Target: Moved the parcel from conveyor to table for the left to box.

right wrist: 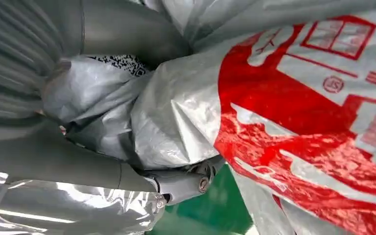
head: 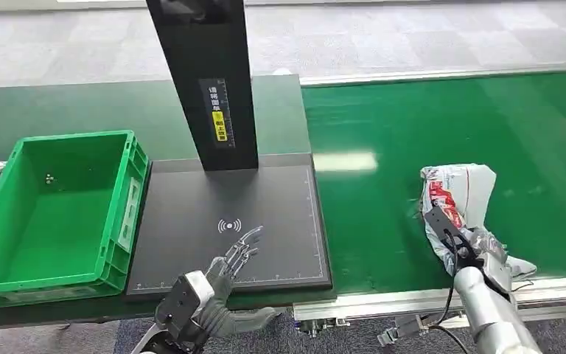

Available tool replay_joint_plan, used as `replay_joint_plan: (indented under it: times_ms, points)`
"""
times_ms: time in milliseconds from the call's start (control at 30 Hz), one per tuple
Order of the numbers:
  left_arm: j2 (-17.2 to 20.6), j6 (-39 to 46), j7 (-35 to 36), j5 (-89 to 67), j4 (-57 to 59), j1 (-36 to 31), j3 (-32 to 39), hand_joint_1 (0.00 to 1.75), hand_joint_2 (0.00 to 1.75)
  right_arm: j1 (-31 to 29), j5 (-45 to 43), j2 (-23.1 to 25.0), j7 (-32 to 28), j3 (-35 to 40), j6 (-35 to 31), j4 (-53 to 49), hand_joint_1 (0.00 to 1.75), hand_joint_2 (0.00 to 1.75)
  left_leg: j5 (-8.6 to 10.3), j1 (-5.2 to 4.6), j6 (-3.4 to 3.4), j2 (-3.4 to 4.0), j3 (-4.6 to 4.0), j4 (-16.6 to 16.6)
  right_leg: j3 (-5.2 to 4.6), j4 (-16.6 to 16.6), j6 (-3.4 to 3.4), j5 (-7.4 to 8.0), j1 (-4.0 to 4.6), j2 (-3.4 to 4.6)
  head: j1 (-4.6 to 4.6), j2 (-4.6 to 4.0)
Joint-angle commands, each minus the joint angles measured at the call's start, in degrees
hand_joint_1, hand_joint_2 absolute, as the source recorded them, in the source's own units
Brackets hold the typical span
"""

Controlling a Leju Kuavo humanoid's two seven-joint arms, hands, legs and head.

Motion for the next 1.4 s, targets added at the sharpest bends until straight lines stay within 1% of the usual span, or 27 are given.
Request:
replay_joint_plan:
  times_ms: [33,67,133,200,233,267,300,333,400,500,533,633,667,733,800,867,933,967,1033,1067,1133,1200,1267,1300,1400]
  points:
    - [1.7,0.0,0.3,-0.5,-0.1,-0.1,0.3,0.00,1.75,2.0,-3.2,2.9,-3.2,-0.7,-1.3,-0.6,1.75,1.75,0.07,0.02,-0.04,-0.02,0.04,-0.2,0.03,-0.1,-0.11,0.06,0.04,0.02,0.00,0.00]
    - [1.7,0.2,0.3,-0.5,-0.3,0.0,0.3,0.00,1.75,2.6,-5.4,3.3,-5.5,-1.5,-2.3,-2.2,1.75,1.75,0.02,0.03,-0.04,0.02,0.04,-0.1,0.02,-0.1,-0.09,0.03,0.05,0.05,0.00,0.00]
    - [1.8,0.2,0.3,-0.5,-0.5,0.1,0.3,0.00,1.75,2.9,-6.1,3.6,-5.9,-1.4,-2.4,-3.1,1.75,1.75,0.02,0.02,-0.04,0.01,0.03,-0.1,0.01,-0.1,-0.09,0.02,0.06,0.04,0.00,0.00]
    - [1.8,0.7,0.4,-0.7,-0.8,0.3,0.5,0.00,1.75,3.6,-11.2,4.9,-10.5,-2.2,-3.7,-6.7,1.75,1.75,0.01,0.02,-0.04,0.03,0.01,-0.1,-0.01,-0.1,-0.08,0.02,0.07,0.07,-0.02,0.00]
    - [1.8,0.7,0.4,-0.7,-0.9,0.4,0.5,0.00,1.75,3.6,-11.4,5.1,-10.1,-1.7,-3.5,-7.6,1.75,1.75,0.05,-0.01,-0.05,0.08,0.00,-0.2,-0.06,-0.1,-0.11,0.07,0.05,0.13,0.00,0.00]
    - [1.9,1.1,0.4,-0.8,-1.1,0.5,0.6,0.00,1.75,4.2,-15.3,6.1,-13.5,-2.3,-4.4,-10.4,1.75,1.75,0.08,0.00,-0.05,0.09,-0.01,-0.2,-0.08,-0.1,-0.13,0.10,0.05,0.14,0.00,0.00]
    - [2.0,1.3,0.3,-0.9,-1.1,0.5,0.5,0.00,1.75,4.6,-17.4,6.9,-15.2,-2.1,-4.0,-12.7,1.75,1.75,0.03,-0.01,-0.05,0.12,-0.01,-0.1,-0.09,-0.1,-0.10,0.06,0.04,0.17,0.00,0.00]
    - [2.1,1.4,0.3,-0.9,-1.1,0.4,0.4,0.00,1.75,5.1,-18.1,7.2,-14.2,-1.0,-3.9,-14.6,1.75,1.75,0.01,0.00,-0.05,0.16,-0.06,-0.1,-0.12,0.0,-0.09,0.05,0.05,0.19,0.00,0.00]
    - [2.0,1.9,0.2,-1.0,-1.3,0.4,0.4,0.00,1.75,6.0,-21.2,8.2,-15.4,0.3,-4.1,-18.6,1.75,1.75,0.06,-0.03,-0.06,0.18,-0.05,-0.2,-0.15,-0.1,-0.13,0.09,0.02,0.24,0.00,0.00]
    - [1.4,2.8,0.6,-1.4,-1.8,0.3,0.8,0.00,1.75,6.5,-25.8,10.4,-18.3,1.8,-4.2,-24.6,1.75,1.75,0.14,-0.05,-0.08,0.24,-0.08,-0.3,-0.26,-0.1,-0.22,0.15,-0.01,0.32,0.00,0.00]
    - [1.3,2.9,0.7,-1.5,-2.1,0.4,0.9,0.00,1.75,6.9,-27.4,11.1,-19.4,2.4,-4.1,-26.6,1.75,1.75,0.01,-0.01,-0.06,0.23,-0.18,-0.1,-0.31,0.0,-0.10,0.04,0.01,0.26,-0.02,0.00]
    - [1.1,3.4,0.9,-1.9,-2.0,0.7,0.9,0.00,1.75,9.8,-33.3,12.5,-21.5,4.5,-3.0,-34.2,1.75,1.75,0.04,-0.03,-0.07,0.28,-0.16,-0.2,-0.30,0.0,-0.14,0.08,-0.01,0.33,0.00,0.00]
    - [0.9,3.5,0.9,-2.1,-1.7,0.6,0.8,0.00,1.75,10.8,-34.2,12.8,-21.8,5.0,-2.9,-36.3,1.75,1.75,0.02,-0.05,-0.08,0.29,-0.18,-0.2,-0.35,0.0,-0.16,0.06,-0.03,0.36,-0.02,0.00]
    - [0.5,3.6,0.8,-2.2,-1.3,0.5,0.8,0.00,1.75,12.2,-35.8,14.4,-23.0,6.4,-2.0,-40.6,1.75,1.75,0.03,-0.02,-0.06,0.02,-0.23,-0.1,-0.30,0.0,-0.08,-0.01,-0.01,0.05,0.00,0.00]
    - [0.3,3.7,0.7,-2.4,-1.0,0.4,0.9,0.00,1.75,12.8,-35.9,15.0,-22.6,7.3,-2.0,-42.8,1.75,1.75,0.05,-0.01,-0.07,0.00,-0.23,-0.1,-0.30,0.0,-0.13,0.00,0.00,0.04,0.00,0.00]
    - [-0.2,3.4,0.7,-2.9,-0.8,0.1,1.0,0.00,1.75,13.6,-36.3,16.2,-23.6,10.0,-1.5,-47.6,1.75,1.75,0.01,-0.01,-0.07,0.08,-0.30,-0.1,-0.38,0.1,-0.10,-0.01,-0.01,0.12,0.00,0.00]
    - [-0.7,2.8,0.5,-3.4,-0.5,-0.3,1.1,0.00,1.75,15.1,-37.4,17.0,-23.2,12.3,0.1,-52.1,1.75,1.75,0.03,-0.03,-0.07,0.11,-0.31,-0.1,-0.43,0.1,-0.14,-0.01,-0.03,0.16,0.00,0.00]
    - [-1.0,3.2,-0.4,-3.6,-1.0,-0.1,1.5,0.00,1.75,15.8,-37.6,16.8,-23.1,14.8,2.3,-53.6,1.75,1.75,0.04,-0.02,-0.06,-0.01,-0.37,-0.1,-0.42,0.1,-0.09,-0.02,-0.01,0.03,0.00,0.00]
    - [-0.9,3.2,-0.3,-3.6,-1.7,0.1,1.8,0.00,1.75,16.1,-37.5,17.4,-22.8,16.2,1.8,-54.3,1.75,1.75,0.02,0.00,-0.07,0.02,-0.38,-0.1,-0.45,0.1,-0.09,-0.02,0.00,0.05,-0.02,0.00]
    - [-0.9,3.4,-0.5,-3.6,-2.3,0.4,2.1,0.00,1.75,16.1,-38.0,17.1,-22.8,17.6,3.1,-54.1,1.75,1.75,0.05,-0.02,-0.09,0.07,-0.31,-0.2,-0.43,0.0,-0.17,0.00,-0.01,0.13,-0.02,0.00]
    - [-1.0,4.7,-1.4,-3.7,-3.5,1.0,2.9,0.00,1.75,15.6,-38.5,17.4,-22.9,20.2,6.2,-53.3,1.75,1.75,0.03,-0.01,-0.07,0.03,-0.33,-0.1,-0.40,0.0,-0.11,-0.02,-0.01,0.08,0.00,0.00]
    - [-0.7,5.9,-1.8,-3.9,-5.4,1.9,3.7,0.00,1.75,14.8,-38.9,18.1,-22.8,23.4,7.7,-51.8,1.75,1.75,0.02,0.02,-0.08,0.16,-0.28,-0.1,-0.42,0.0,-0.13,0.02,0.02,0.23,0.00,0.00]
    - [-0.6,7.2,-2.3,-3.5,-7.2,2.6,4.4,0.00,1.75,13.8,-38.9,18.5,-22.2,25.9,9.7,-50.3,1.75,1.75,0.04,0.00,-0.07,0.11,-0.32,-0.1,-0.43,0.0,-0.12,0.02,0.00,0.17,0.00,0.00]
    - [-0.7,8.5,-3.0,-3.2,-8.4,3.0,5.1,0.00,1.75,12.8,-39.9,18.7,-21.6,27.4,11.5,-48.8,1.75,1.75,0.01,0.02,-0.07,0.21,-0.32,-0.1,-0.44,0.0,-0.10,0.02,0.02,0.25,0.00,0.00]
    - [-1.0,10.6,-3.9,-2.8,-10.9,3.1,5.7,0.00,1.75,9.6,-39.1,19.1,-20.2,30.6,11.8,-42.6,1.75,1.75,0.03,0.02,-0.07,0.28,-0.30,-0.1,-0.45,0.0,-0.13,0.04,0.01,0.34,0.00,0.00]
